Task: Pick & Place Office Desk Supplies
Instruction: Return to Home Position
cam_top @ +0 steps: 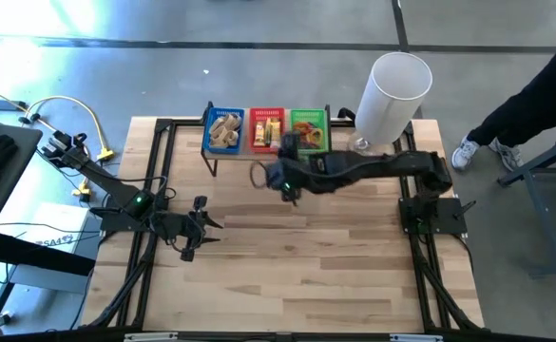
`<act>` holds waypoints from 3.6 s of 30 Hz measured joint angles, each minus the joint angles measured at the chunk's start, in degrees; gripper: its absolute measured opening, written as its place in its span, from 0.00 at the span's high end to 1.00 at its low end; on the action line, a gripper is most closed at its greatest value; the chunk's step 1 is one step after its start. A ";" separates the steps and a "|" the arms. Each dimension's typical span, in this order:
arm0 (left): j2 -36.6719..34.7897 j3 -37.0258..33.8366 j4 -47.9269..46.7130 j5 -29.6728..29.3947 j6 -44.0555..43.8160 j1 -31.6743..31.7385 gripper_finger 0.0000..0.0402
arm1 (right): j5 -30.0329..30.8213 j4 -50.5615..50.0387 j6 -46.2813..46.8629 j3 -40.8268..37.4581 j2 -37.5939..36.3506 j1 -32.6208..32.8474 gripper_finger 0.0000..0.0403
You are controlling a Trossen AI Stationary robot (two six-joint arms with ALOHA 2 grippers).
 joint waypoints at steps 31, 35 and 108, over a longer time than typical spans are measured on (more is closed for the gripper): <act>-7.47 18.20 -26.20 23.01 10.07 16.93 1.00 | -23.95 -0.32 30.78 -40.82 -46.43 18.94 0.99; -12.28 16.81 -25.49 24.69 13.19 18.22 1.00 | -26.96 11.20 31.07 -54.29 -58.31 19.74 0.99; -41.28 -24.66 11.40 46.34 9.37 28.96 1.00 | -48.82 53.93 23.40 -110.09 -100.46 1.46 1.00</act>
